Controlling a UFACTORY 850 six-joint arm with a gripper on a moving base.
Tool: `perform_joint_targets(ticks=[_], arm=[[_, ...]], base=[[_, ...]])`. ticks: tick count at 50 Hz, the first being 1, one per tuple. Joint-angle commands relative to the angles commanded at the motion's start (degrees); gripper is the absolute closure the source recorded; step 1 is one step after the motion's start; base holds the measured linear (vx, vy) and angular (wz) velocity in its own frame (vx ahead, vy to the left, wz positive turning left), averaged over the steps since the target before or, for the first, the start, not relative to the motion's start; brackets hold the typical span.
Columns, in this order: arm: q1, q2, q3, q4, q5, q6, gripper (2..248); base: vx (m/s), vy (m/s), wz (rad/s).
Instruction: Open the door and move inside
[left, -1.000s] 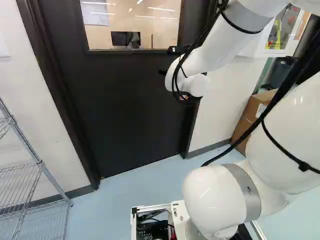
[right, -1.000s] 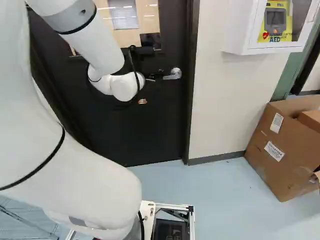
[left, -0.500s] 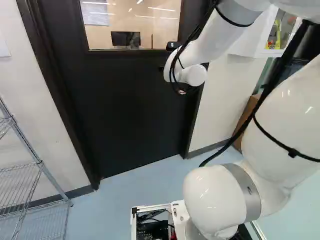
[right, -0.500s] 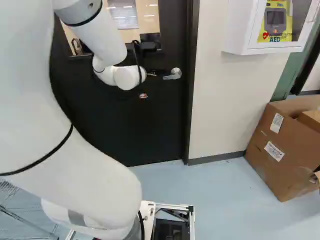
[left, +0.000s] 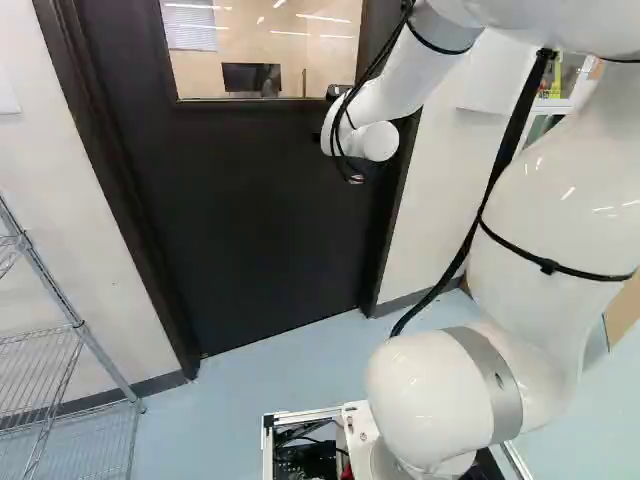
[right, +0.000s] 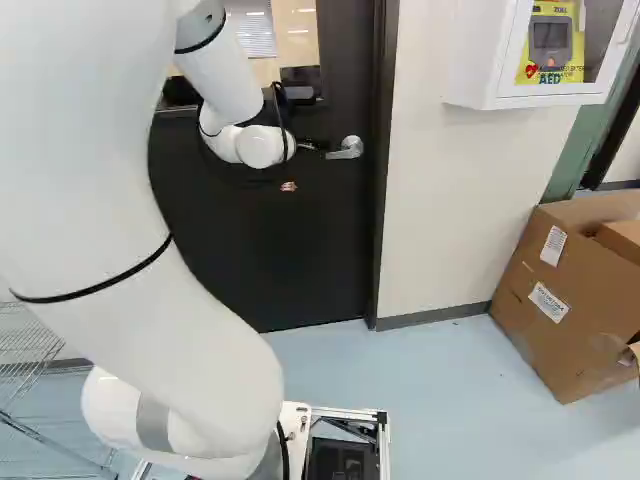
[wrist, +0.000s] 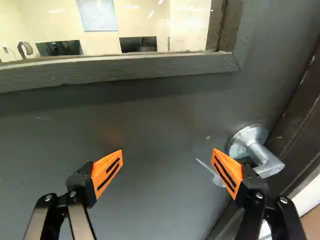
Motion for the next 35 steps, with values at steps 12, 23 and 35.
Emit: perform_joint_targets(ticks=[12,23,35], arm=[[-0.05,-2.38,-0.98,0.0,0.0,0.0,3],[-0.41,-3.52,-0.78,0.0,0.0,0.0,3],[-0.75,-4.72,-0.52,0.0,0.0,0.0,3]], base=[[0.0,0.0,0.0],[0.0,0.0,0.0],[0.0,0.0,0.0]])
